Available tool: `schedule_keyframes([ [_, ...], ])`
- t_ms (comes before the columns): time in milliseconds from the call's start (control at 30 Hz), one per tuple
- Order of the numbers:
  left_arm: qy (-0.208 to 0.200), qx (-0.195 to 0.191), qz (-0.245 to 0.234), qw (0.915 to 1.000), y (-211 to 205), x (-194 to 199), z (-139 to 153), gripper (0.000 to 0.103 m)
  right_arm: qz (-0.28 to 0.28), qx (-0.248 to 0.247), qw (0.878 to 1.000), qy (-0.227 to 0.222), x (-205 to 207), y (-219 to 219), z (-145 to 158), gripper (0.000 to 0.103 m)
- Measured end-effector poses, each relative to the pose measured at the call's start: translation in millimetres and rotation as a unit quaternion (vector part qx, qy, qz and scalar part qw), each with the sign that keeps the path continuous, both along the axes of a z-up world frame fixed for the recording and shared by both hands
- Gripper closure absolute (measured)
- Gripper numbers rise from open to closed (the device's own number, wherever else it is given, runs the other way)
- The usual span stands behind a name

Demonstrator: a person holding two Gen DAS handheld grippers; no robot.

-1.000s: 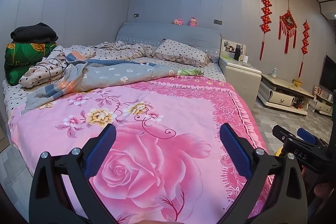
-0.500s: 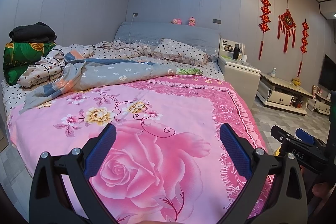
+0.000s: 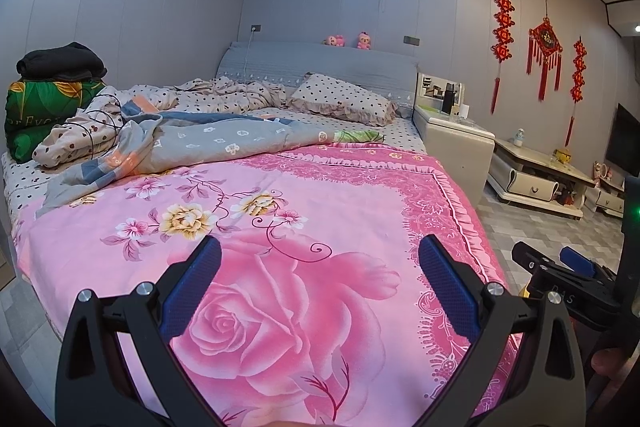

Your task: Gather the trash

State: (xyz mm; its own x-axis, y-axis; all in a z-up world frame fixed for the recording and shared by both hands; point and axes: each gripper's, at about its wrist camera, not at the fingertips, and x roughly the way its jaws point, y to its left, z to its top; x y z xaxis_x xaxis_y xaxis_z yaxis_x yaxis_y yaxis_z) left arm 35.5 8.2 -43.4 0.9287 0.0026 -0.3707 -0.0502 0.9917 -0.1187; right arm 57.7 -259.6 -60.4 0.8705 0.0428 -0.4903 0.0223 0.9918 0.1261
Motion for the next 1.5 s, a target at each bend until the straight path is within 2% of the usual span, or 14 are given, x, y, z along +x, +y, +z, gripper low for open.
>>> schedule_keyframes([
  [1500, 0.005, 0.002, -0.008, 1.0, 3.7, 4.5, -2.3, 0.008, -0.012, 0.008, 1.0, 0.01, 2.0, -1.9, -6.2, 0.008],
])
